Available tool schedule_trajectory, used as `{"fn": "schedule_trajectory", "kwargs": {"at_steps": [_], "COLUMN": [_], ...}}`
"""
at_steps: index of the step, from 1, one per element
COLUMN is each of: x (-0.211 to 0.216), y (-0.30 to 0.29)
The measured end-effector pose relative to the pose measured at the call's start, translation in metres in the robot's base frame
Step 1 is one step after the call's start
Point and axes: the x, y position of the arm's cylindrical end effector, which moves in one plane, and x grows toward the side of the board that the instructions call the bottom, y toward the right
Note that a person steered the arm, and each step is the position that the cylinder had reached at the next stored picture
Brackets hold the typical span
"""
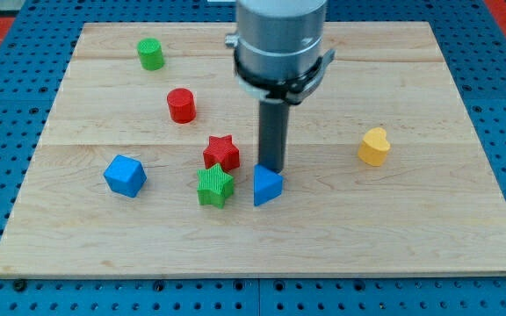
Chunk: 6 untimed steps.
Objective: Move red star along with red circle to the centre left
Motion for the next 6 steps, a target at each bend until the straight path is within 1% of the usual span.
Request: {"fn": "schedule_trajectory", "kwargs": {"at_steps": [1,3,5,6], "x": [-0.001,-0.063,-0.08,-0.079], "y": [-0.035,-0.077,-0.129,-0.18]}}
